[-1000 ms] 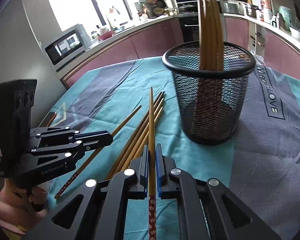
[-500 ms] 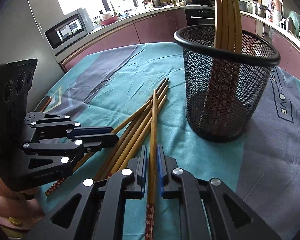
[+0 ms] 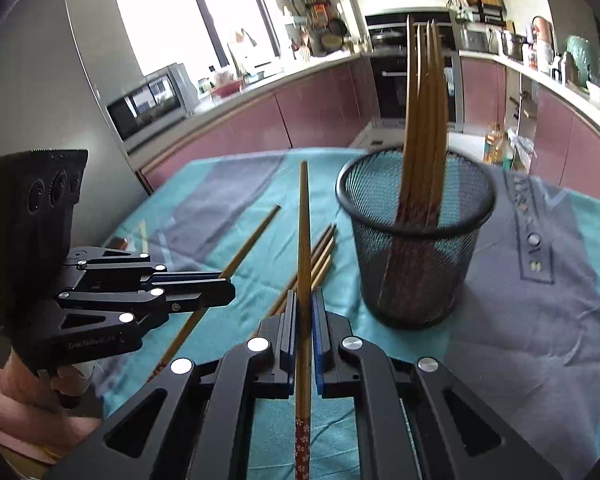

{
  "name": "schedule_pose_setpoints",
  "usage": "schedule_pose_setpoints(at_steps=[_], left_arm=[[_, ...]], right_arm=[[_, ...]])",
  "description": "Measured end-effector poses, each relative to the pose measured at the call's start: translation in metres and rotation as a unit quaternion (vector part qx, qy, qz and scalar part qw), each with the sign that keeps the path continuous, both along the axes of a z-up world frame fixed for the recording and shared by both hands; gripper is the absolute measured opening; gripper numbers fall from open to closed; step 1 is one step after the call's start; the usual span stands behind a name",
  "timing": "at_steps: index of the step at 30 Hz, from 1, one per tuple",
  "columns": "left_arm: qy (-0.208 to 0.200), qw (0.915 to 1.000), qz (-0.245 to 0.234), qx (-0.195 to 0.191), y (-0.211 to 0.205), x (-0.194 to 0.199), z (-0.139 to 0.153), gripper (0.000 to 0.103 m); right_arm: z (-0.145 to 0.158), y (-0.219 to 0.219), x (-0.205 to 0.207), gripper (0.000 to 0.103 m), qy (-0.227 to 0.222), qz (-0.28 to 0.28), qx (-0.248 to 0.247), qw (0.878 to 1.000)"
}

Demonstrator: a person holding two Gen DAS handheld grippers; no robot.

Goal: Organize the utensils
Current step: 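Raise chopstick over mesh cup with right tool while left tool does likewise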

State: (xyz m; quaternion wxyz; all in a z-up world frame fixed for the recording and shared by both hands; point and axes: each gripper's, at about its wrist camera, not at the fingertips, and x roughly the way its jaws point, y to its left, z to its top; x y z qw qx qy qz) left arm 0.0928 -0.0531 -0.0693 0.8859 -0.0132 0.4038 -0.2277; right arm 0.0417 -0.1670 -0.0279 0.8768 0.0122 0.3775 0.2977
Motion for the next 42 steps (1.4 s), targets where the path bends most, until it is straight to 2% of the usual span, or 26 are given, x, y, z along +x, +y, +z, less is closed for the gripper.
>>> schedule_pose_setpoints(at_steps=[11, 22, 31, 36, 42], left_arm=[[-0.059, 0.9963, -0.029, -0.056, 0.006, -0.011, 0.066, 0.007], [-0.111, 0.9892, -0.024, -0.093, 0.004, 0.002, 0.115, 0.007], [-0.153, 0.982, -0.027, -0.107, -0.011, 0.014, 0.153, 0.007], [-0.164, 0.9797, -0.026, -0.112, -0.016, 0.022, 0.163, 0.007], [-0.17, 0.9809, -0.021, -0.092, -0.029, 0.031, 0.167, 0.007]], right_arm=[[0.05, -0.029, -0.005, 0.006, -0.056, -0.014, 0.054, 0.997], [0.091, -0.046, 0.008, 0.006, -0.109, -0.022, 0.06, 0.992], [0.122, -0.055, 0.016, 0.006, -0.148, -0.036, 0.057, 0.987], [0.127, -0.057, 0.021, 0.006, -0.157, -0.044, 0.052, 0.985], [0.125, -0.057, 0.032, 0.006, -0.167, -0.059, 0.037, 0.983]])
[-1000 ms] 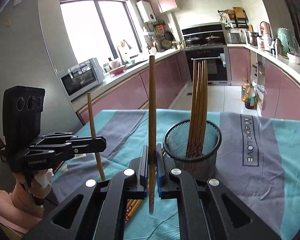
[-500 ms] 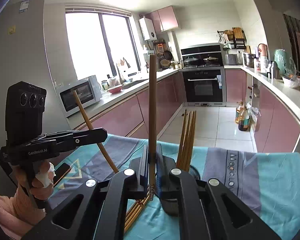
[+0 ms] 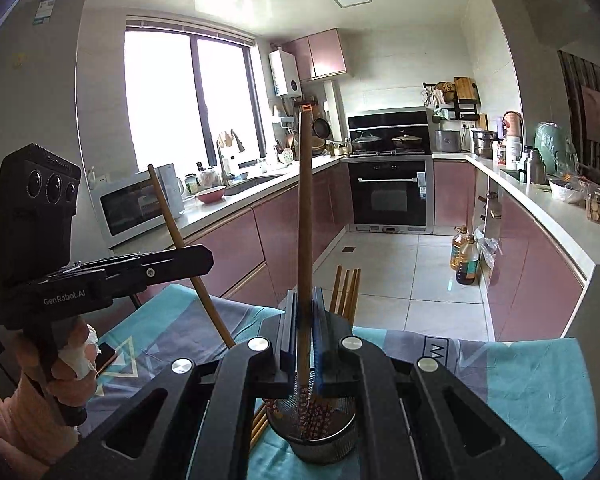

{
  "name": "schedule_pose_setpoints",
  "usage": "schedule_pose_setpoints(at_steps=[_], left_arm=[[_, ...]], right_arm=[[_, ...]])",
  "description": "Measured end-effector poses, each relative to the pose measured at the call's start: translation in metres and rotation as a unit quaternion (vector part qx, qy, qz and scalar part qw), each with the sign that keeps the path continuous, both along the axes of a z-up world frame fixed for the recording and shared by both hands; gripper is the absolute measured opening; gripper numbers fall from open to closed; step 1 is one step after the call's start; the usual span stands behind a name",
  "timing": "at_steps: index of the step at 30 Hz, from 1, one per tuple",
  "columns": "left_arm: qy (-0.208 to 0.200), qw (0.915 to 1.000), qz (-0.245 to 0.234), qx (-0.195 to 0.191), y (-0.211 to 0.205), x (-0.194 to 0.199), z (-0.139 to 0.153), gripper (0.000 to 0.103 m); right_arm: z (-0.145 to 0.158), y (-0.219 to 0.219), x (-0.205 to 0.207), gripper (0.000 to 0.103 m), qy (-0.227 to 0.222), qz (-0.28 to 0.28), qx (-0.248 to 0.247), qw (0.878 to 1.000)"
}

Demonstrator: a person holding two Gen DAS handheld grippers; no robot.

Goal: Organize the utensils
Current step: 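Raise chopstick over mesh cup with right tool while left tool does likewise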

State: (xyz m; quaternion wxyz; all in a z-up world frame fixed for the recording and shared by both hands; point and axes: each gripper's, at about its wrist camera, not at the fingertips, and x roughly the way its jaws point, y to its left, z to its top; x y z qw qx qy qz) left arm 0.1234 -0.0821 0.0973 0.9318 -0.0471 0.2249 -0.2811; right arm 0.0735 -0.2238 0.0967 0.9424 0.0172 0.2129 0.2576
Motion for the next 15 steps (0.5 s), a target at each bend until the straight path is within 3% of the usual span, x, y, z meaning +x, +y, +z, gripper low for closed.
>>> schedule_pose_setpoints(at_steps=[6, 15], left_arm=[[0.029, 0.9986, -0.003, 0.044, -0.016, 0.01, -0.02, 0.007], [0.081, 0.9919, -0.03, 0.094, -0.032, 0.022, -0.052, 0.007]], right_arm=[[-0.015, 0.0, 0.014, 0.006, 0.021, -0.012, -0.007, 1.0], [-0.044, 0.008, 0.027, 0.006, 0.089, 0.001, -0.039, 0.995]])
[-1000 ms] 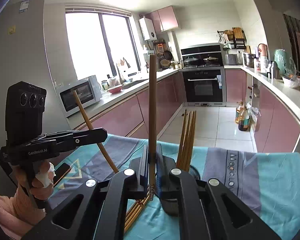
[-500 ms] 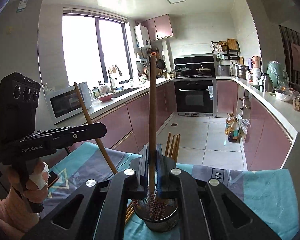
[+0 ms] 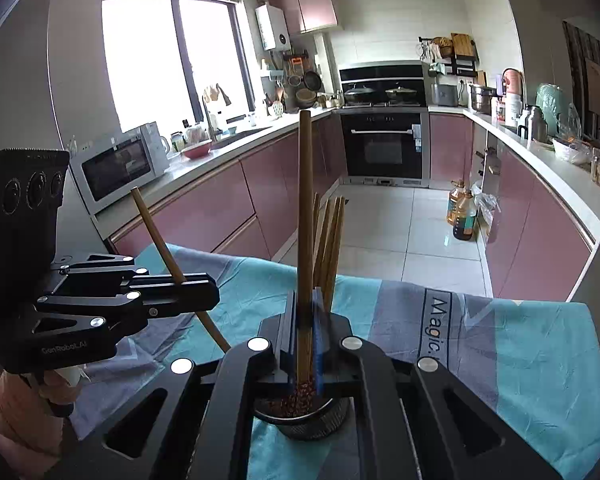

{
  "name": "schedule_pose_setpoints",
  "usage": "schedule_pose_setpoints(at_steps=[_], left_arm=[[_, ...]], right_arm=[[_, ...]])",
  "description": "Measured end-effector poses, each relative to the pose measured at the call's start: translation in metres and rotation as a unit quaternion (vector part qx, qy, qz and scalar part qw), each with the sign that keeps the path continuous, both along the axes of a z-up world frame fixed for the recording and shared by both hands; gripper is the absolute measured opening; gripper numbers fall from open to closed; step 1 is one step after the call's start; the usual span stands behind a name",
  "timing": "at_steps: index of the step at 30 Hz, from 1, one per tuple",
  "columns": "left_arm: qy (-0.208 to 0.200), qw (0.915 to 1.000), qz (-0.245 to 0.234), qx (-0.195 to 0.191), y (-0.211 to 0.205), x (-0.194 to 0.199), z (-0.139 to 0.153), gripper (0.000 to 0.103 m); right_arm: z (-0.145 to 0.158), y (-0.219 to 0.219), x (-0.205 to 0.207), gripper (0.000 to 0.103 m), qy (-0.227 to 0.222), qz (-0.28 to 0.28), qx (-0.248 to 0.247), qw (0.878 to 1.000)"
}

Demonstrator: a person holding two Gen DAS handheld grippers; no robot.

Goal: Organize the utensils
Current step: 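Raise chopstick over mesh cup with right tool while left tool does likewise, then open both tools to drop the chopsticks into the mesh cup and withdraw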

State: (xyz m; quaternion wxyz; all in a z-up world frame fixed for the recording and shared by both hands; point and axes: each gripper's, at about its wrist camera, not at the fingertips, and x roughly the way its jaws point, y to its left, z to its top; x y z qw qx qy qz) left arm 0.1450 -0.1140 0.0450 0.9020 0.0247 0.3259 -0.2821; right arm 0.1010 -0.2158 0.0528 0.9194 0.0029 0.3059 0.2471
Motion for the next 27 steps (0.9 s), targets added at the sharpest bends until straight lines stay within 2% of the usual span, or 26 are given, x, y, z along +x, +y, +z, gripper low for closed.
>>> schedule_pose_setpoints(at_steps=[3, 9, 16, 19, 20, 23, 26, 27], left_arm=[[0.012, 0.9998, -0.001, 0.018, -0.003, 0.005, -0.008, 0.007], [0.027, 0.9995, -0.002, 0.015, -0.003, 0.022, -0.01, 0.007], [0.036, 0.9991, 0.01, 0.021, -0.007, 0.042, -0.015, 0.008], [0.045, 0.9987, 0.018, 0.017, -0.009, 0.047, -0.022, 0.016], [0.047, 0.9985, 0.021, 0.015, -0.008, 0.047, -0.024, 0.021], [0.046, 0.9985, 0.026, 0.012, -0.006, 0.045, -0.029, 0.027], [0.032, 0.9989, 0.033, 0.006, 0.0, 0.038, -0.028, 0.03], [0.028, 0.9989, 0.037, 0.001, 0.001, 0.035, -0.027, 0.03]], right_arm=[[-0.008, 0.001, 0.005, 0.006, 0.023, 0.003, -0.005, 1.0], [-0.023, 0.0, 0.02, 0.006, 0.06, 0.002, 0.0, 0.998], [-0.03, 0.002, 0.032, 0.007, 0.071, -0.011, 0.005, 0.997], [-0.033, 0.001, 0.034, 0.009, 0.075, -0.02, 0.014, 0.997], [-0.033, 0.0, 0.034, 0.01, 0.076, -0.023, 0.018, 0.997], [-0.031, -0.003, 0.031, 0.017, 0.069, -0.026, 0.026, 0.997], [-0.026, -0.006, 0.021, 0.029, 0.055, -0.034, 0.028, 0.998], [-0.024, -0.007, 0.017, 0.036, 0.05, -0.035, 0.032, 0.998]])
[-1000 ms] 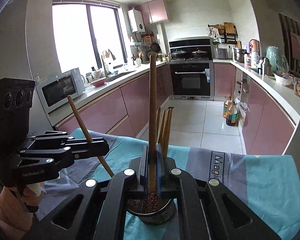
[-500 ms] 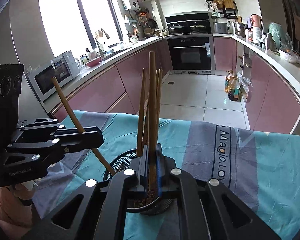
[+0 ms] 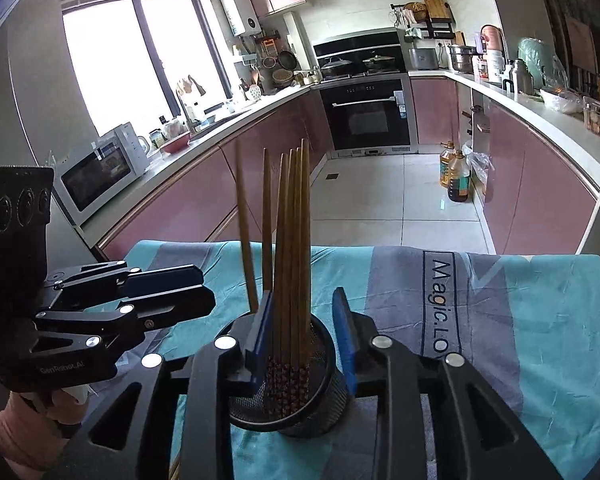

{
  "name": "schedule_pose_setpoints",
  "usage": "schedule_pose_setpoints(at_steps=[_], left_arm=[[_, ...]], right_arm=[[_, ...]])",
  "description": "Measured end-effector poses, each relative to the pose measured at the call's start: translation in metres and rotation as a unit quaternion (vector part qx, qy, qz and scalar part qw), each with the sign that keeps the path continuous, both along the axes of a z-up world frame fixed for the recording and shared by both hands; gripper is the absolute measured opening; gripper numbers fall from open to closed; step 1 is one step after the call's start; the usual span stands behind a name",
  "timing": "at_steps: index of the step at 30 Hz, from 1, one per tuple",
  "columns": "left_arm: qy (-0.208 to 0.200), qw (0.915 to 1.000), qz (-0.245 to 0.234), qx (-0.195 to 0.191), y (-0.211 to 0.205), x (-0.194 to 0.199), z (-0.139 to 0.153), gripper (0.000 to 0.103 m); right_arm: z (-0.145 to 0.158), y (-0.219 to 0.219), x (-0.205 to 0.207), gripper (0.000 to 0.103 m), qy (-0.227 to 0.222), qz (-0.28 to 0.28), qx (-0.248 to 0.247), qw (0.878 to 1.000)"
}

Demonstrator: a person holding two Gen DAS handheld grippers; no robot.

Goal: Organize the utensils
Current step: 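Open both tools to drop the chopsticks into the mesh cup and withdraw, then grasp a wooden chopstick with the right tool while the left tool grasps another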

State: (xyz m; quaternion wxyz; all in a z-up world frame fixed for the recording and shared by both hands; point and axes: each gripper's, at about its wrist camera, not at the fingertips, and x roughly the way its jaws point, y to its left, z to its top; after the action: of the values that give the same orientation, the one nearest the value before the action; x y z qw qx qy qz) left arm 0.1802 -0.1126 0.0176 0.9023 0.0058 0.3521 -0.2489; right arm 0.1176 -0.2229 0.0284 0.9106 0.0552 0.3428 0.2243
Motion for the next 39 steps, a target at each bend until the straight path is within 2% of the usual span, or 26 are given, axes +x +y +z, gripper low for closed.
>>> schedule_pose_setpoints(at_steps=[3, 4, 6, 9, 11, 13, 19, 22, 26, 32, 39], left_arm=[[-0.02, 0.9997, 0.009, -0.009, 0.011, -0.017, 0.0, 0.034], [-0.03, 0.9994, 0.014, -0.009, 0.016, -0.025, 0.001, 0.035], [-0.043, 0.9987, 0.019, -0.018, 0.026, -0.038, 0.002, 0.042], [-0.054, 0.9979, 0.028, -0.021, 0.042, -0.06, -0.003, 0.044], [-0.055, 0.9977, 0.038, -0.014, 0.052, -0.074, -0.012, 0.047], [-0.046, 0.9978, 0.046, -0.006, 0.059, -0.084, -0.024, 0.051], [-0.001, 0.9974, 0.069, 0.021, 0.072, -0.1, -0.07, 0.053], [0.025, 0.9966, 0.075, 0.026, 0.077, -0.1, -0.09, 0.053], [0.046, 0.9952, 0.08, 0.032, 0.078, -0.101, -0.11, 0.053], [0.064, 0.9938, 0.082, 0.039, 0.076, -0.098, -0.126, 0.053], [0.071, 0.9932, 0.084, 0.039, 0.075, -0.098, -0.131, 0.053]], right_arm=[[0.007, 0.0, -0.015, 0.041, -0.022, 0.006, 0.005, 1.0], [0.01, 0.001, -0.022, 0.047, -0.03, 0.01, 0.005, 0.999], [0.012, 0.004, -0.038, 0.053, -0.045, 0.024, 0.006, 0.999], [0.011, 0.011, -0.063, 0.054, -0.06, 0.056, 0.002, 0.997], [0.004, 0.014, -0.076, 0.055, -0.053, 0.072, 0.007, 0.996], [-0.005, 0.018, -0.083, 0.055, -0.039, 0.08, 0.011, 0.996], [-0.049, 0.039, -0.09, 0.055, 0.023, 0.094, 0.0, 0.995], [-0.068, 0.054, -0.091, 0.055, 0.041, 0.094, -0.028, 0.994], [-0.082, 0.063, -0.089, 0.054, 0.059, 0.091, -0.039, 0.993], [-0.092, 0.072, -0.09, 0.051, 0.067, 0.083, -0.053, 0.993], [-0.099, 0.084, -0.094, 0.048, 0.064, 0.086, -0.073, 0.992]])
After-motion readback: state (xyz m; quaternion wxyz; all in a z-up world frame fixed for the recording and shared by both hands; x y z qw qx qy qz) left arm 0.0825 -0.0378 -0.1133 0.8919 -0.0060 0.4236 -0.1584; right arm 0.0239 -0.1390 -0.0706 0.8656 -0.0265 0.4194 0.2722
